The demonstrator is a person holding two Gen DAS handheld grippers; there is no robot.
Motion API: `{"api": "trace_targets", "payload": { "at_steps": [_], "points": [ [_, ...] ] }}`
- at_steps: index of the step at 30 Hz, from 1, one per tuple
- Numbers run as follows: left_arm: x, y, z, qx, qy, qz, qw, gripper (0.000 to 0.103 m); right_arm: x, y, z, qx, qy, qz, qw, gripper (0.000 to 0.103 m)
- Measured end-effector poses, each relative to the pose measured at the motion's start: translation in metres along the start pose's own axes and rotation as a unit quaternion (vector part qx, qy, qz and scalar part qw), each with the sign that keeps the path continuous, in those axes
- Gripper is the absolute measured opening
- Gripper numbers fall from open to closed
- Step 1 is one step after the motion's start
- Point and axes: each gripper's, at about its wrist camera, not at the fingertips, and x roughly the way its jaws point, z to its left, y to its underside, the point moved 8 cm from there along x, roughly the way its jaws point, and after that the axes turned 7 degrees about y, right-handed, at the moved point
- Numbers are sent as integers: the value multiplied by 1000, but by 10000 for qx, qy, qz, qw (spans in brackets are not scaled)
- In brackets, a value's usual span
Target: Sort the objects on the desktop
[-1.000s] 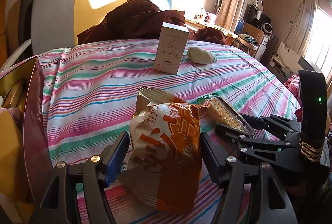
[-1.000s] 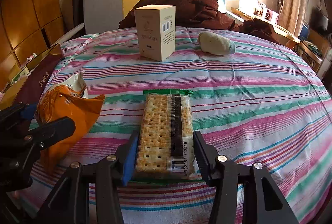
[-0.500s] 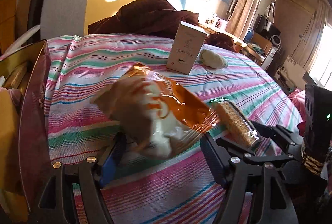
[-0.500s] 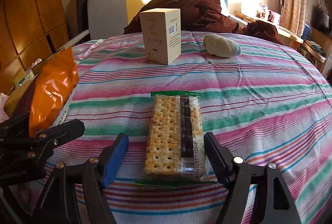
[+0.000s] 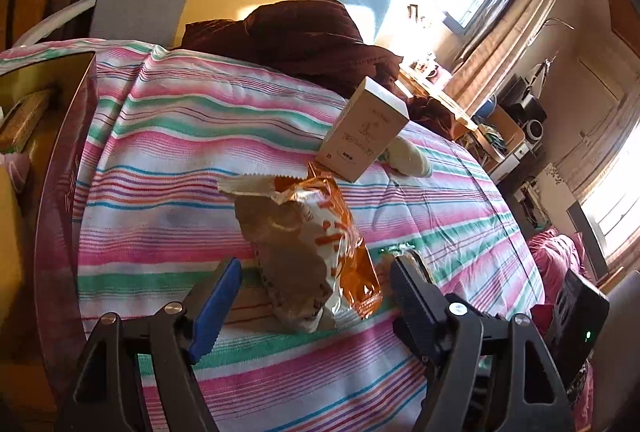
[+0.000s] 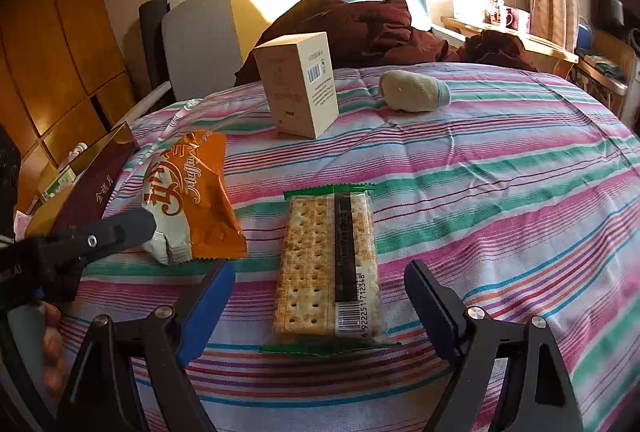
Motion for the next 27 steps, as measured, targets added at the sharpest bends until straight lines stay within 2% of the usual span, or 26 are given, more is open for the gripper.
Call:
{"api": "trace_targets", "payload": {
  "at_steps": [10,15,24,25,26,27],
  "points": [
    [32,-16,-7,185,-951,381,9946,85,2,1,-2,64,-194,-76,9998,87],
    [40,-19,2,267,-1219,416,9913,83,2,-3,-2,105,-290,-111,9995,87],
    [43,-17,10,496,-1080,411,9921,85,12,-4,5,-143,-134,70,9998,87],
    [46,-15,11,504,-1026,468,9923,84,13,-3,5,-176,-95,89,9998,87],
    [48,-12,12,484,-945,521,9930,75,14,-3,6,-221,-29,100,9997,86],
    [51,-10,13,464,-864,573,9935,73,14,-3,6,-272,47,109,9996,85]
  ]
}}
